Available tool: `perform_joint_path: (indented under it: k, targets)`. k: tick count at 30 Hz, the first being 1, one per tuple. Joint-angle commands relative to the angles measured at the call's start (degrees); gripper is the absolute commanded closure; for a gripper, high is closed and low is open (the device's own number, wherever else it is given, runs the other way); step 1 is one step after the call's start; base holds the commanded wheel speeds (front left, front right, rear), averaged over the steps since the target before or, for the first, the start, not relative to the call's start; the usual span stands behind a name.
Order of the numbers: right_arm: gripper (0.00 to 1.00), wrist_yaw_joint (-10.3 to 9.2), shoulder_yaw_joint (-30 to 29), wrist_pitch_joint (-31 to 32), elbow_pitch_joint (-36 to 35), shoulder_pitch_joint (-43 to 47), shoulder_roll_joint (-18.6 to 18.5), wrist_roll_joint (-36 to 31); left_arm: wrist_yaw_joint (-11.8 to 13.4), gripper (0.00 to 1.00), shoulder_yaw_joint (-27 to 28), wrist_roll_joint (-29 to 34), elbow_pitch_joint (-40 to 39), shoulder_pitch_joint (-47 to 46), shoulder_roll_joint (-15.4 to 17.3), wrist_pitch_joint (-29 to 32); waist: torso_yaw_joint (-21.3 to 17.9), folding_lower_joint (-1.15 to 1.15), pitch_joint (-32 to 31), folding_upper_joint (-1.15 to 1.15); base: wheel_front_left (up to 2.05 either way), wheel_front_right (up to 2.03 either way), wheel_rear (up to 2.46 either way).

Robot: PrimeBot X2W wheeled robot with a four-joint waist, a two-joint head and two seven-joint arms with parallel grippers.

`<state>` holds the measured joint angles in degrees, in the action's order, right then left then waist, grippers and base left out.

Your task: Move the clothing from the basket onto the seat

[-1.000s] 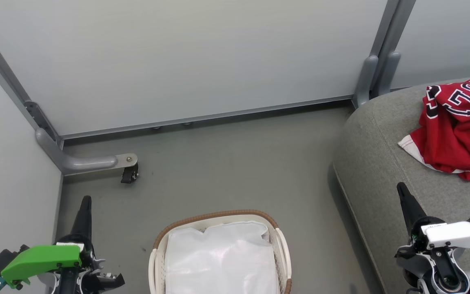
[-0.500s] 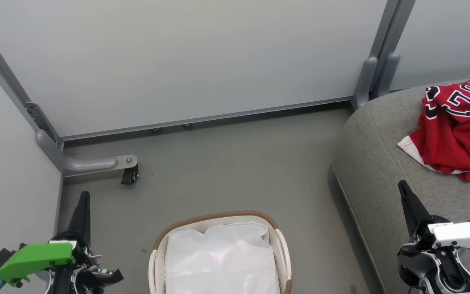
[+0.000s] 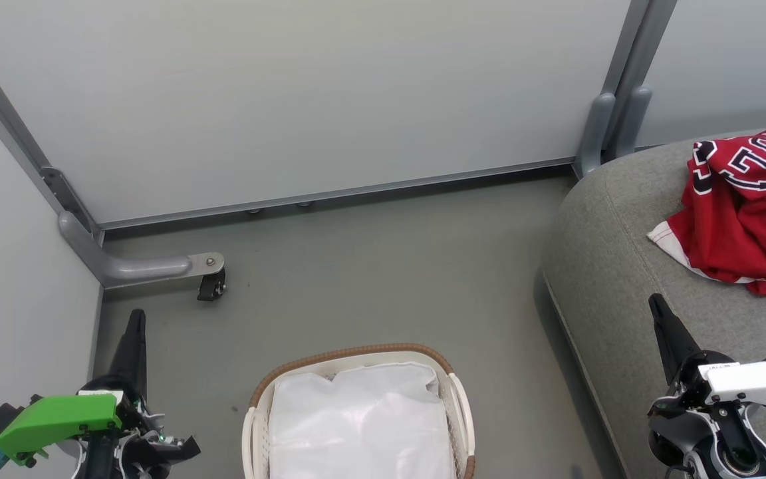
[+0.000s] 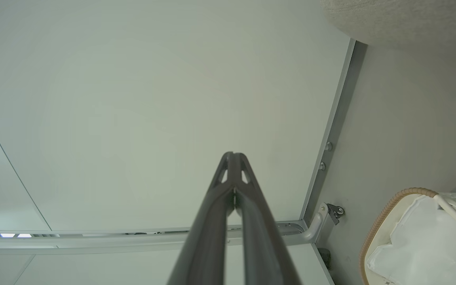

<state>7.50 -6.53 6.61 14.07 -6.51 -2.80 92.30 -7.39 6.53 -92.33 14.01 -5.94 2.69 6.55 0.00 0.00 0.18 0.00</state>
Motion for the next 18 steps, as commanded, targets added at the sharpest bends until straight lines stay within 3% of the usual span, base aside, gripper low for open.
perform_joint_path:
  k: [1,18]
  targets:
    - [1.00,-0.02,-0.1,0.1,-0.2,0.6,-0.1,0.2,-0.3,1.00,0.1,-0.2,0.0,-0.6,0.4,0.2,0.0,0.00,0.0,0.00,0.00,0.00,0.00]
    - [1.00,-0.02,-0.1,0.1,-0.2,0.6,-0.1,0.2,-0.3,1.00,0.1,-0.2,0.0,-0.6,0.4,0.2,0.0,0.00,0.0,0.00,0.00,0.00,0.00]
